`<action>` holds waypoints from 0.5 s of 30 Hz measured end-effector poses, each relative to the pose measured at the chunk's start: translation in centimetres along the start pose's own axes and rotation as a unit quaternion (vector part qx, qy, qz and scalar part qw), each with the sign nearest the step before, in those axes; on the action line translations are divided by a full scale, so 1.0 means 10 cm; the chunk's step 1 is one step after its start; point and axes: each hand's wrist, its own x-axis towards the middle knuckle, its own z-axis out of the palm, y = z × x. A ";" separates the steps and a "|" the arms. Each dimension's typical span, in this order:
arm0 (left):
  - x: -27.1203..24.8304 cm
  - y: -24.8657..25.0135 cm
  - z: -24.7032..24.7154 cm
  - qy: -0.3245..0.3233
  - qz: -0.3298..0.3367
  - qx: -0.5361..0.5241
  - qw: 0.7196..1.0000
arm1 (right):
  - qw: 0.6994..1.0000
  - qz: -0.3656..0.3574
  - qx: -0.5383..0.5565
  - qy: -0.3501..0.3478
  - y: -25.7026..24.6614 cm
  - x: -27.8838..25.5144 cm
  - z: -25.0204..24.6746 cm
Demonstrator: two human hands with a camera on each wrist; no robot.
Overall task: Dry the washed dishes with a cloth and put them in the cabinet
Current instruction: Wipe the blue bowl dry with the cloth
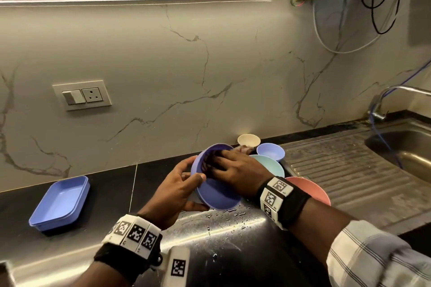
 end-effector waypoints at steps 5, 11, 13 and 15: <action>-0.03 -0.11 0.00 0.040 0.037 -0.022 0.998 | 0.955 0.197 0.162 -0.154 -0.35 -0.13 -0.02; -0.06 -0.14 0.07 0.062 0.044 -0.042 0.996 | 0.831 0.336 0.392 -0.207 -0.49 -0.04 -0.11; -0.08 -0.14 0.07 0.056 0.041 -0.060 0.996 | 0.771 0.364 0.500 -0.151 -0.53 -0.04 -0.10; -0.10 -0.13 0.06 0.042 0.040 -0.079 0.995 | 0.700 0.381 0.600 -0.071 -0.55 -0.05 -0.10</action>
